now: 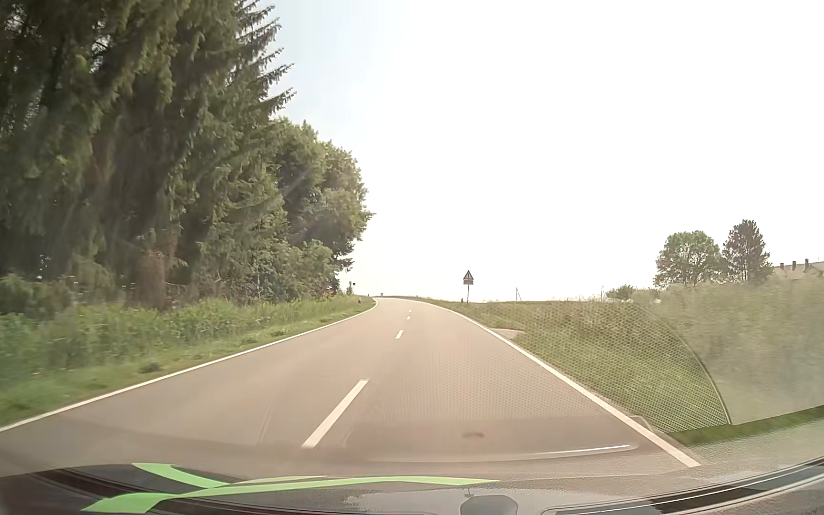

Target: Follow the waypoints while adhering to traffic rules and regulations

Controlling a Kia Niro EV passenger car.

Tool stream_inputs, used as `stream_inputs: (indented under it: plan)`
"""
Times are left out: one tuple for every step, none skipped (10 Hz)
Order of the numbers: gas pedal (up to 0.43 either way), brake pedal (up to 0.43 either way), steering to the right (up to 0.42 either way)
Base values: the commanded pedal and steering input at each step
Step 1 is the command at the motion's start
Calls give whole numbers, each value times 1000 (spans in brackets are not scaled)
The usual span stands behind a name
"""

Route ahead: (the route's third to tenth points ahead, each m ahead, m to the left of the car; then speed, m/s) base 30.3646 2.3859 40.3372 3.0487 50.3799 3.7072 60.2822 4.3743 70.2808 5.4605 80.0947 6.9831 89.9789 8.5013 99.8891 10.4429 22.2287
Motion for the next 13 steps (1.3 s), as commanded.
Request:
stream_inputs:
  plan:
    - [311,0,-3]
    - [311,0,-4]
    - [311,0,-4]
    - [311,0,-6]
    - [311,0,-7]
    - [311,0,-8]
    - [319,0,-9]
    - [319,0,-11]
    - [319,0,-12]
    - [319,0,-13]
    - [319,0,-13]
    - [319,0,-14]
    - [319,0,-14]
